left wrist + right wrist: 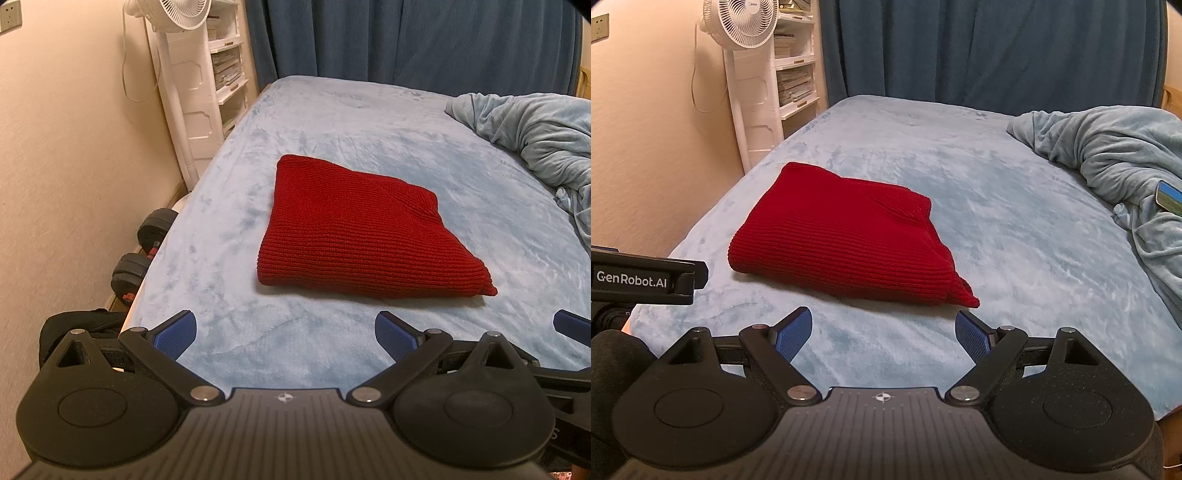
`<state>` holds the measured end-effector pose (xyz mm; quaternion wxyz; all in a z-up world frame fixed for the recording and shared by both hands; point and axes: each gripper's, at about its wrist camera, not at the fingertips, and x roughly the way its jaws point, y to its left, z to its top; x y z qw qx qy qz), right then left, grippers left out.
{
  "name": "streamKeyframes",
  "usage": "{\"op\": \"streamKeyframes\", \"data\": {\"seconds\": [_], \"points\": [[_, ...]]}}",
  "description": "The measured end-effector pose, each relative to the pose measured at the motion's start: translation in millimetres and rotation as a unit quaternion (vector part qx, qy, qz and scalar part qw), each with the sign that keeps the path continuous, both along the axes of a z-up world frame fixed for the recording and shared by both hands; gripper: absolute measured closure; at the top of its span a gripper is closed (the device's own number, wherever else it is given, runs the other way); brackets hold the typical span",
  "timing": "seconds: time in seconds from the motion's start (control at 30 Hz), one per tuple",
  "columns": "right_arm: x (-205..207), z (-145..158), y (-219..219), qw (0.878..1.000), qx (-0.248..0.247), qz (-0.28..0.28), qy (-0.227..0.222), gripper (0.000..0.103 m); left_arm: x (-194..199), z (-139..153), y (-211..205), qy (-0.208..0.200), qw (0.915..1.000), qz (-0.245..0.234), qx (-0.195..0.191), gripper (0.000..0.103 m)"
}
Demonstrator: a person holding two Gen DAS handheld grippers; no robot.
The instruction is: Fold small clothes
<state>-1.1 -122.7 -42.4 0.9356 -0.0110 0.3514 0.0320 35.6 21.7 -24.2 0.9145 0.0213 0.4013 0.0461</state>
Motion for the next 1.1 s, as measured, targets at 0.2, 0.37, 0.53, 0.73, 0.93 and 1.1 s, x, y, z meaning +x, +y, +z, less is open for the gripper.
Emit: {"op": "streamKeyframes", "data": {"seconds": [0.2, 0.37, 0.53, 0.73, 0.93, 1.1], "points": [[-0.6, 1.6, -0.6, 1.0, 0.002, 0.002, -0.003, 0.017, 0.0, 0.1, 0.2, 0.001, 1.0, -0.001, 0.003, 0.0], [-0.2, 2.9, -0.9, 1.0, 0.001, 0.004, -0.006, 0.017, 0.3, -0.1, 1.3, 0.002, 1.0, -0.001, 0.005, 0.0], [-0.7, 2.6, -1.0, 1.0, 0.002, 0.006, -0.007, 0.017, -0.4, -2.0, 1.9, 0.006, 1.0, -0.001, 0.002, 0.0], [-2.2, 3.8, -0.4, 1.0, 0.002, 0.009, -0.008, 0.017, -0.7, -2.8, 2.1, 0.007, 1.0, -0.002, 0.001, 0.0], [-2.4, 3.8, -0.2, 1.0, 0.002, 0.01, -0.008, 0.017, -0.9, -3.0, 2.3, 0.007, 1.0, -0.001, 0.002, 0.0], [-2.5, 3.8, -0.5, 1.0, 0.002, 0.01, -0.007, 0.017, -0.9, -2.6, 0.8, 0.007, 1.0, -0.001, 0.001, 0.0]]}}
